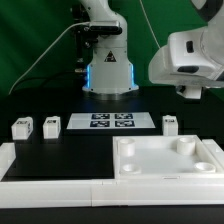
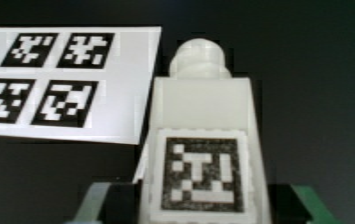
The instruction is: Assemble one leg
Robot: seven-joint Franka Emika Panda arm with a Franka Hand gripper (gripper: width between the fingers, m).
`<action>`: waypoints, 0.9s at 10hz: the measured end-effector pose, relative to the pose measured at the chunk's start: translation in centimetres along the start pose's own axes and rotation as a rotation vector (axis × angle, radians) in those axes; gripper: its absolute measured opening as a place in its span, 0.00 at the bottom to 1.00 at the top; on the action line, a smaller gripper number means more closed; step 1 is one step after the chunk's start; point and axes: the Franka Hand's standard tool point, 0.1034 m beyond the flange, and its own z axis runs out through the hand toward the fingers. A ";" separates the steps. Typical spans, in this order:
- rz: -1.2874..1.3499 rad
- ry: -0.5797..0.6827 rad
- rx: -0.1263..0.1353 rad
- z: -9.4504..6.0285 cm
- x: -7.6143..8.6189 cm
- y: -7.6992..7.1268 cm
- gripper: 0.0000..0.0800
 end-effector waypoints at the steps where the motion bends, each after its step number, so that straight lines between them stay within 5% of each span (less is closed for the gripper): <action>1: 0.000 0.012 0.001 -0.2 -0.1 0.0 0.37; 2: 0.000 0.013 0.001 0.0 0.0 -0.1 0.37; 3: -0.003 0.132 0.020 -0.8 1.3 -0.5 0.37; 6: -0.009 0.428 0.058 -1.4 1.5 -1.0 0.37; 9: -0.047 0.703 0.093 -2.7 1.7 0.2 0.37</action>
Offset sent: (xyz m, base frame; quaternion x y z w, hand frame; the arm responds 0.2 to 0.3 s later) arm 0.0000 0.0000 0.0000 0.0000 0.2667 0.0000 0.9638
